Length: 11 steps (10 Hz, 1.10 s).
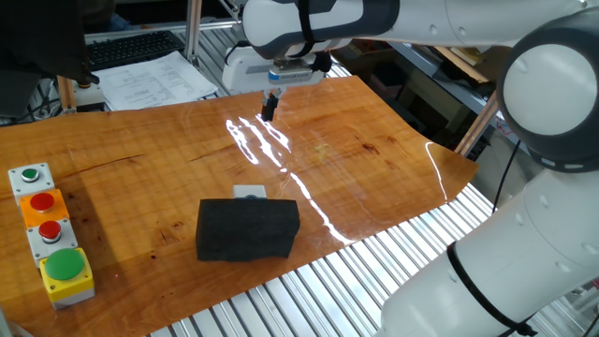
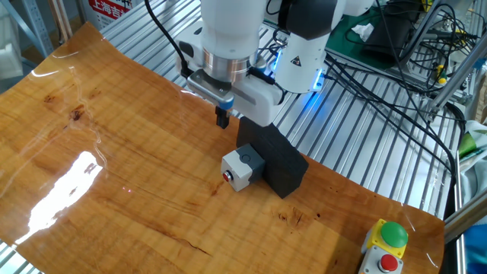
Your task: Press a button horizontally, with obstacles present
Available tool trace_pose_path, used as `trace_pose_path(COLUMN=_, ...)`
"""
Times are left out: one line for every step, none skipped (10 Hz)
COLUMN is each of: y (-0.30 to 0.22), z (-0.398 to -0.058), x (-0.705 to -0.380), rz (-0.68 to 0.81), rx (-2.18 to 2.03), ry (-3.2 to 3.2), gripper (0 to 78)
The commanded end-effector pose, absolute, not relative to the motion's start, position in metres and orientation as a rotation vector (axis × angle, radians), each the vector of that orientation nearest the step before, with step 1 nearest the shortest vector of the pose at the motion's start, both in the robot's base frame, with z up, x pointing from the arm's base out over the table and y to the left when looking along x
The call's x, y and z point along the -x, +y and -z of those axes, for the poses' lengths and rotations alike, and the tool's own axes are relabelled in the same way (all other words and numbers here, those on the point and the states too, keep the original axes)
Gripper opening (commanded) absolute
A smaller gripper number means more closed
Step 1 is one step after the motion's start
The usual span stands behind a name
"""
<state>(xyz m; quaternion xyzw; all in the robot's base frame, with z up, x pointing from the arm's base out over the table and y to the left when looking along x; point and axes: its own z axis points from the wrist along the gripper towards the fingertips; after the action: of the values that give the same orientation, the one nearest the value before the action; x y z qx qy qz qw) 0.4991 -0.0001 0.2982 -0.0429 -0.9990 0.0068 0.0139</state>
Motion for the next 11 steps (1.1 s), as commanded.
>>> trace_pose_path(y=0.0, z=-0.299, x=-0.499, rz=-0.042, rx=0.386, ry=-3.034, gripper=0.0)
trace_pose_path(y=0.0, z=-0.299, x=-0.499, rz=-0.038, rx=0.386, ry=-3.03, gripper=0.0)
trace_pose_path(y=0.0, z=-0.299, x=-0.499, rz=-0.039, rx=0.378, ry=-3.031, gripper=0.0)
trace_pose_path(y=0.0, z=-0.299, x=-0.499, rz=-0.042, rx=0.369, ry=-3.034, gripper=0.0)
trace_pose_path(y=0.0, z=-0.299, x=-0.499, rz=-0.04, rx=0.361, ry=-3.035, gripper=0.0)
trace_pose_path(y=0.0, z=-0.296, x=-0.5, rz=-0.031, rx=0.366, ry=-3.03, gripper=0.0)
trace_pose_path(y=0.001, z=-0.29, x=-0.5, rz=-0.018, rx=0.369, ry=-3.029, gripper=0.0)
trace_pose_path(y=0.002, z=-0.284, x=-0.501, rz=-0.01, rx=0.375, ry=-3.032, gripper=0.0)
trace_pose_path(y=0.002, z=-0.275, x=-0.501, rz=-0.01, rx=0.382, ry=-3.041, gripper=0.0)
trace_pose_path(y=0.002, z=-0.275, x=-0.501, rz=-0.01, rx=0.382, ry=-3.041, gripper=0.0)
trace_pose_path(y=0.002, z=-0.268, x=-0.501, rz=0.003, rx=0.389, ry=-3.038, gripper=0.0)
